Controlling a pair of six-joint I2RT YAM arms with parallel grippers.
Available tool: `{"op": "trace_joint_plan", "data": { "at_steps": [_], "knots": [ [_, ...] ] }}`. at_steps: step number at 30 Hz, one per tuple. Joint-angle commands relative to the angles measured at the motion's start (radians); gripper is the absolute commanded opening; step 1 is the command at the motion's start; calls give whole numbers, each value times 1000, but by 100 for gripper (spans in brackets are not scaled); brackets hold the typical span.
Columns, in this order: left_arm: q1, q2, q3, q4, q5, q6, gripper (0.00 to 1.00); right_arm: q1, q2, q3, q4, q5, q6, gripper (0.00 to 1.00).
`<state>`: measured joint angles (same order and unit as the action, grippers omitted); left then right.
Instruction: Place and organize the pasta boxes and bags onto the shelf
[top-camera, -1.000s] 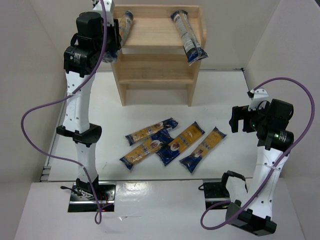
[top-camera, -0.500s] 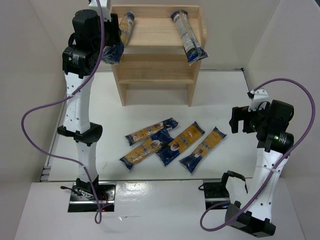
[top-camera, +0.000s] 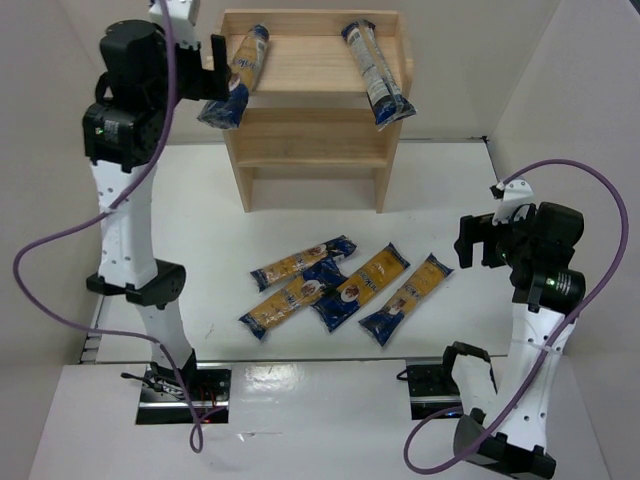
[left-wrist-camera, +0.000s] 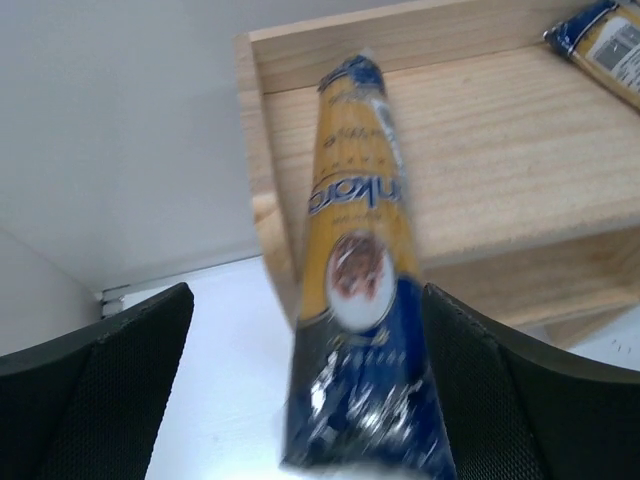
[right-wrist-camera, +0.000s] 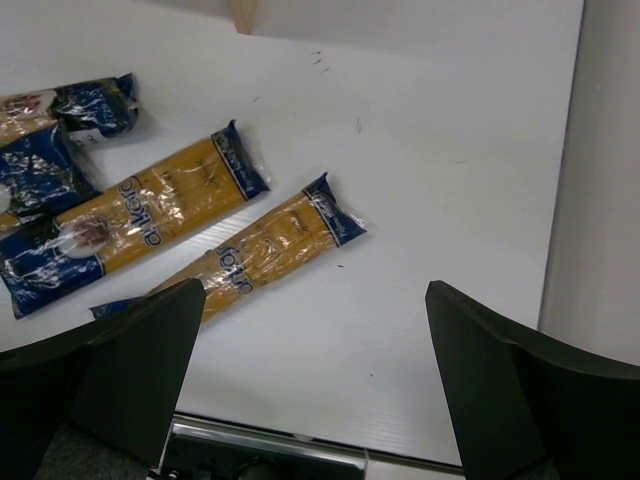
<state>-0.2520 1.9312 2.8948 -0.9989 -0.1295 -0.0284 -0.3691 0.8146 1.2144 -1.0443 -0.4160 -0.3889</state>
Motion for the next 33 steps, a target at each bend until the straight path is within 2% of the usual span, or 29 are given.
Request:
{"op": "trace_joint_plan", "data": {
  "at_steps": [1,4,5,6,7,8,10,11,12,13,14,17,23,28,31,33],
  "knots": [
    [68,-127,-84,-35,99,61,100,30,53,11,61,28,48,100],
    [128,-283,-283,-46,207,90,100,30,98,71,35,-7,58,100],
    [128,-346,-374,20,243,102,100,30,109,83,26,-33,58,100],
    [137,-509,-621,73,255,111,100,15,109,92,26,-33,58,100],
    [137,-602,-764,195,255,111,100,15,97,93,39,-44,58,100],
    [137,-688,-890,227,255,126,100,4,46,76,64,-23,58,100],
    [157,-781,-1061,166,239,102,100,4,-36,-8,187,18,96,100],
    [157,-804,-1129,154,238,90,100,4,-142,-50,240,45,140,100],
    [157,-883,-1214,154,216,78,100,4,-200,-152,298,80,157,100],
    [157,-932,-1402,201,205,78,100,4,-263,-209,419,91,168,100],
    [157,-1030,-1483,221,205,78,100,4,-382,-263,473,103,182,100],
    [168,-1152,-1684,270,203,58,100,4,-485,-471,643,68,206,100],
    [192,-1248,-1835,313,119,21,100,4,-460,-718,901,-13,208,100],
    [192,-1351,-1888,347,67,15,100,64,-473,-924,1055,42,240,100],
    [204,-1296,-1889,333,51,5,100,128,-549,-1028,1165,85,260,100],
    [240,-1284,-1901,351,51,5,100,160,-639,-1091,1129,127,275,100]
  ]
}}
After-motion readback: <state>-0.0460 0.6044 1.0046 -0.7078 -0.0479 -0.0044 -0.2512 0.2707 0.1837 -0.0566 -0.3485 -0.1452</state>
